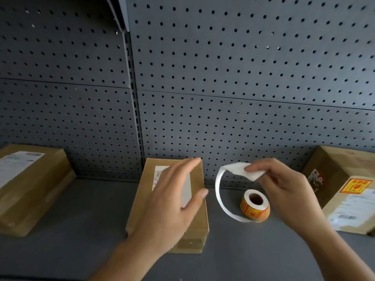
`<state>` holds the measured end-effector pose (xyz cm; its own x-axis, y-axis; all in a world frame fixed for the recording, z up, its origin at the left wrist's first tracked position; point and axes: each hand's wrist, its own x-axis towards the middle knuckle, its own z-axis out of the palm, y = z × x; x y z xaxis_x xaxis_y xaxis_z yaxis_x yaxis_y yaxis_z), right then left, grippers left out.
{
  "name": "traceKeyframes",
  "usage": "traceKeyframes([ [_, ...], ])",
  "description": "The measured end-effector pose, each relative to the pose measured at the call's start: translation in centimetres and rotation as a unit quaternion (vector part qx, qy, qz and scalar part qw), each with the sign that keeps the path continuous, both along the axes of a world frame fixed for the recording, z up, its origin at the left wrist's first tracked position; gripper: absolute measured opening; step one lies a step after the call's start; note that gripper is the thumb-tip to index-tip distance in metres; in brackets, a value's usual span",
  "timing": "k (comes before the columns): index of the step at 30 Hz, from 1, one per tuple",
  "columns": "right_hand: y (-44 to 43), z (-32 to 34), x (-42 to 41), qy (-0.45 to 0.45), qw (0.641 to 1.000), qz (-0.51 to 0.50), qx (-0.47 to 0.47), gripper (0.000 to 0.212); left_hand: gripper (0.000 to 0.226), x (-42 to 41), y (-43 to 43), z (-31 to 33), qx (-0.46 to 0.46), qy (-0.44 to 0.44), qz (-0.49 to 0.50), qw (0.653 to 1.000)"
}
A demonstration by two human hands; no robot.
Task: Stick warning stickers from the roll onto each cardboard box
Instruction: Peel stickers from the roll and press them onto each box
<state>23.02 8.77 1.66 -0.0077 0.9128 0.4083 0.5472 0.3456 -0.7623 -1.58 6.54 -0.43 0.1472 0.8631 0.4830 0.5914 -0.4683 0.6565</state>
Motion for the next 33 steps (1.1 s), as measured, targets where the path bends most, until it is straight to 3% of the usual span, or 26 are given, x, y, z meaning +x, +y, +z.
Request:
traceKeyframes([
  [4,-0.4,3.4,-0.5,0.038,0.995,0.089,0.017,0.042,0.085,3.4,2.1,1.4,-0.102,0.066,-0.072,0.990],
  [6,-0.3,4.7,-1.0,0.037,0.990,0.135,0.024,0.039,0.068,4.4,3.0,1.5,-0.152,-0.011,-0.092,0.984],
  [9,0.0,5.6,-1.8,0.047,0.984,0.169,0.029,0.043,0.021,5.1,3.7,1.3,-0.184,-0.129,-0.069,0.972],
  [10,0.2,5.4,-1.7,0.057,0.986,0.157,0.031,0.048,0.018,5.2,3.7,1.2,-0.208,-0.176,-0.052,0.961],
  [12,0.3,4.5,-0.8,0.052,0.992,0.113,0.023,0.050,0.022,5.1,3.8,1.4,-0.288,-0.296,-0.025,0.910],
  [14,0.1,3.0,0.5,-0.041,0.994,0.101,-0.022,0.049,0.027,4.8,3.8,1.7,-0.364,-0.397,-0.023,0.842],
  [17,-0.1,0.8,1.0,-0.197,0.972,0.107,-0.074,0.049,0.036,4.4,3.9,1.5,-0.417,-0.456,-0.045,0.785],
  [20,0.3,-0.2,0.7,-0.197,0.972,0.116,-0.046,0.034,0.046,4.1,3.1,1.5,-0.448,-0.476,-0.082,0.752],
  [22,0.6,0.2,1.2,-0.161,0.978,0.118,-0.064,0.026,0.060,3.4,2.8,1.3,-0.428,-0.476,-0.083,0.764],
  [23,0.7,0.6,1.6,-0.149,0.978,0.119,-0.080,0.025,0.073,3.0,2.8,1.2,-0.395,-0.448,-0.058,0.800],
  [25,0.9,1.6,2.4,-0.143,0.974,0.131,-0.121,0.023,0.098,1.9,2.7,1.2,-0.260,-0.303,0.036,0.916],
  [27,1.2,2.8,2.8,-0.147,0.962,0.156,-0.171,0.024,0.096,1.2,2.8,1.3,-0.077,-0.136,0.057,0.986],
  [28,1.3,3.6,2.9,-0.149,0.954,0.173,-0.194,0.026,0.083,1.3,2.8,1.4,-0.028,-0.065,0.025,0.997],
  [30,1.4,4.9,2.9,-0.159,0.940,0.203,-0.224,0.030,0.048,2.1,3.0,1.5,-0.025,0.015,-0.059,0.998],
  [33,1.7,5.8,2.9,-0.165,0.949,0.173,-0.204,0.038,0.020,3.7,2.3,1.4,-0.130,-0.047,-0.126,0.982],
])
